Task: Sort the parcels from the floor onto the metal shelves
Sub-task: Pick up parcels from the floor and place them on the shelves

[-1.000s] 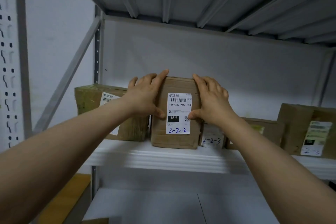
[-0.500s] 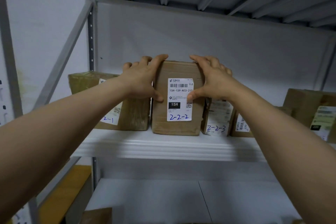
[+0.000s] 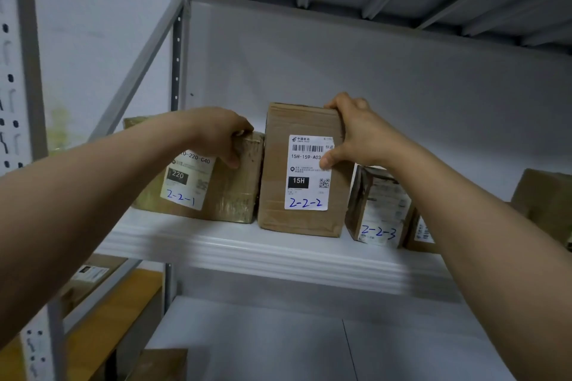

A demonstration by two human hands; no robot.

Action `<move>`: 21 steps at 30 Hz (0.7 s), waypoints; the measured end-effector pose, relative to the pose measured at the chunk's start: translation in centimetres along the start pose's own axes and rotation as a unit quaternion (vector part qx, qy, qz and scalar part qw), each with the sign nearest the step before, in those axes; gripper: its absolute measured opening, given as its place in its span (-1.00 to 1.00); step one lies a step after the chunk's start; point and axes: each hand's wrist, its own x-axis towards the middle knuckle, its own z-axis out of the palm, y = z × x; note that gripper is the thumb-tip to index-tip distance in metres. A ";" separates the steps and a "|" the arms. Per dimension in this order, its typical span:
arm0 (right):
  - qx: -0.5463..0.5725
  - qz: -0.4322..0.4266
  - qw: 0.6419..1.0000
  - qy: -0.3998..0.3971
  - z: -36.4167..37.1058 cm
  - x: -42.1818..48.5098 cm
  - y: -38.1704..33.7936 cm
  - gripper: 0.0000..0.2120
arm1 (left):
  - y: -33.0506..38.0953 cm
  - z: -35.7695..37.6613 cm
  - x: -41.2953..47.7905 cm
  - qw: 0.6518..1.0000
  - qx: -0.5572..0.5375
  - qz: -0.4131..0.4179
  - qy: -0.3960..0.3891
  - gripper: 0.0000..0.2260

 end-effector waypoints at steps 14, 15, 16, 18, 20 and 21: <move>0.035 0.005 0.999 -0.011 -0.3 -0.3 0.2 0.00 | 0.7 -0.7 0.0 0.996 -0.046 -0.061 -0.036 -0.17; 0.062 0.003 0.998 -0.009 -0.6 -0.6 0.4 0.06 | 1.4 -1.0 -0.1 0.996 -0.050 -0.075 -0.020 -0.09; 0.095 0.005 0.996 -0.002 -1.0 -0.9 0.8 0.10 | 2.2 -1.5 -0.2 0.994 -0.062 -0.087 0.024 -0.04; 0.169 0.039 0.985 0.009 -2.1 -1.8 2.0 0.16 | 4.2 -2.9 -0.6 0.973 -0.124 -0.110 0.163 -0.06; 0.197 0.088 0.977 0.001 -3.2 -2.9 3.9 0.16 | 6.7 -4.1 -0.9 0.941 -0.146 -0.089 0.293 -0.12; 0.172 0.106 0.979 -0.017 -3.8 -3.6 5.0 0.12 | 8.3 -4.2 -0.9 0.933 -0.130 -0.048 0.333 -0.15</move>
